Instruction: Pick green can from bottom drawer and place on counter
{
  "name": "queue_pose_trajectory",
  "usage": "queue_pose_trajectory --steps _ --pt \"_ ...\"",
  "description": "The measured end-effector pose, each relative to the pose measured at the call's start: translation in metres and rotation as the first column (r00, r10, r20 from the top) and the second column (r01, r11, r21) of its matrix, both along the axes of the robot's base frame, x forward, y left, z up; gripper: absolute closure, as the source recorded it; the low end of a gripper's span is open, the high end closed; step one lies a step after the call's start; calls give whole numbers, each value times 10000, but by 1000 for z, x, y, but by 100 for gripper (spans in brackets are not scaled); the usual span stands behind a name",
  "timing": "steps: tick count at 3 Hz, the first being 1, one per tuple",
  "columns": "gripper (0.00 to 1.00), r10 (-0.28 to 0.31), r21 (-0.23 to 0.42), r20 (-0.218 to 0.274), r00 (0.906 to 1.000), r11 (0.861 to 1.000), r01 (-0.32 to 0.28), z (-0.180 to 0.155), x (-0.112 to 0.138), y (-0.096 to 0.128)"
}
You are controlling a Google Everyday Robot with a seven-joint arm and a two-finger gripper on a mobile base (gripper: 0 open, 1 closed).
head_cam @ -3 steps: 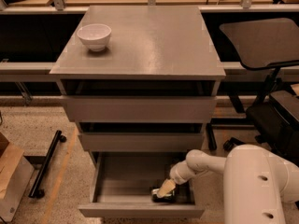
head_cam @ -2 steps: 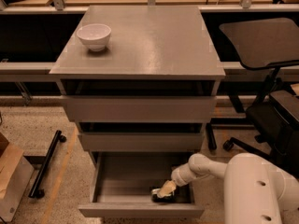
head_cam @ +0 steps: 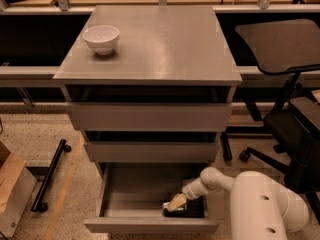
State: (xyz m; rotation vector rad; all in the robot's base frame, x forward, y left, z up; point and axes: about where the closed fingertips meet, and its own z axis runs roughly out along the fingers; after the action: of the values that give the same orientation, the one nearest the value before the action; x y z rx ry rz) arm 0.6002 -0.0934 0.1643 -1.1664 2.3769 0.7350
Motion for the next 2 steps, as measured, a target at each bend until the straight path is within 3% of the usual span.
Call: queue_pose_trajectory --steps 1,2 --pt "0 -22 -96 -259 9997 10000 20 -19 0 6" --pt "22 -153 -157 -502 9986 9998 146 -31 -7 8"
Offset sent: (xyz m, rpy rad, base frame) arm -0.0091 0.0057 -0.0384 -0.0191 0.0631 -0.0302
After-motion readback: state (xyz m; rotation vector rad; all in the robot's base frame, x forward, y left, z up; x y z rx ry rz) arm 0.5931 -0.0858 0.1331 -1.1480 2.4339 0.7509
